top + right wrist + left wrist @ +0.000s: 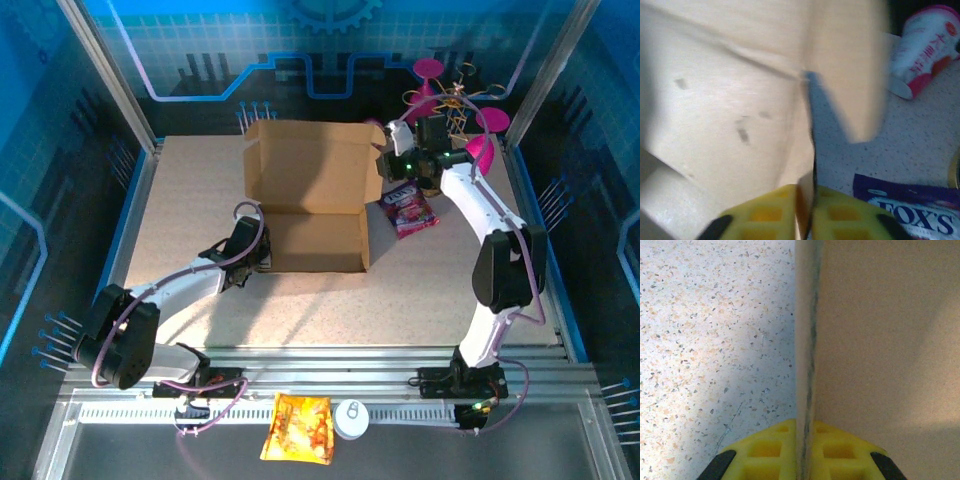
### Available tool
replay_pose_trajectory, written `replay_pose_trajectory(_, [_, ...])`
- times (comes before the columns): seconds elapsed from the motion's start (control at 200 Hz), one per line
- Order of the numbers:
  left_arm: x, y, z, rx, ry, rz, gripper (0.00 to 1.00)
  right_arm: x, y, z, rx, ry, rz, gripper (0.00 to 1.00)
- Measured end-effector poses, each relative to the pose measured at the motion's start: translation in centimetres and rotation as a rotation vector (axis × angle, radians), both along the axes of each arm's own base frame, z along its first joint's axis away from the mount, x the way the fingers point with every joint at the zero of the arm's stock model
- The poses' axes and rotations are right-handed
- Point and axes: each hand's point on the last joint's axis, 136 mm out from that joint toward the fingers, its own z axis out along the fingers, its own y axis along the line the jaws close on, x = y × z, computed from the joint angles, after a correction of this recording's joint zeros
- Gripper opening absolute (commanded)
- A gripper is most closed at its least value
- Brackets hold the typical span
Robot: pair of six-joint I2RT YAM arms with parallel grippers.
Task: Fold the paper box
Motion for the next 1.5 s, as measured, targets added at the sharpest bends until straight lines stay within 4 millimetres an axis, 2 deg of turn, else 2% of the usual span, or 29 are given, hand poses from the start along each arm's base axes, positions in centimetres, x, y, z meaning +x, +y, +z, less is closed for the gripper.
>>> replay_pose_trajectory(0.145, [0.1, 0.7, -0.4, -0.007, 0.024, 0.021, 0.0, -0.4, 0.9, -0.1, -0.014, -0.04, 0.016, 0.0])
replay_pose_trajectory(0.345, [0.4, 0.5, -0.9, -0.027, 0.075, 0.027, 0.0, -3.0, 0.3, -0.5, -0.014, -0.126, -0.031, 0.0])
replay_pose_trajectory(0.465, [0.8, 0.3, -1.4, -0.043, 0.101, 0.044, 0.0, -4.7, 1.0, 0.0, 0.02, -0.228, -0.059, 0.0])
replay_pose_trajectory(0.7, [2.1, 0.3, -2.0, -0.089, 0.132, 0.108, 0.0, -6.7, 2.7, -2.2, 0.066, -0.317, -0.112, 0.0])
replay_pose_trajectory(0.79, [2.6, 0.1, -1.8, -0.115, 0.131, 0.114, 0.16, -7.4, 2.8, -3.7, 0.071, -0.321, -0.13, 0.0])
replay_pose_trajectory(0.896, [3.0, -0.6, -1.4, -0.165, 0.121, 0.115, 0.36, -7.5, 2.5, -4.2, 0.079, -0.33, -0.152, 0.0])
replay_pose_trajectory(1.056, [3.5, -1.9, 0.5, -0.258, 0.083, 0.094, 0.54, -7.5, 2.5, -4.3, 0.087, -0.335, -0.159, 0.0])
replay_pose_trajectory(1.176, [2.6, -2.4, 2.7, -0.337, 0.043, 0.091, 0.59, -7.2, 2.5, -4.3, 0.084, -0.337, -0.165, 0.0])
replay_pose_trajectory(1.396, [-1.4, -2.3, 5.8, -0.487, 0.004, 0.107, 0.65, -6.5, 2.9, -4.3, 0.083, -0.337, -0.164, 0.0])
replay_pose_trajectory(1.501, [-2.7, -2.4, 7.2, -0.547, -0.009, 0.111, 0.67, -6.5, 3.0, -4.2, 0.083, -0.337, -0.163, 0.0])
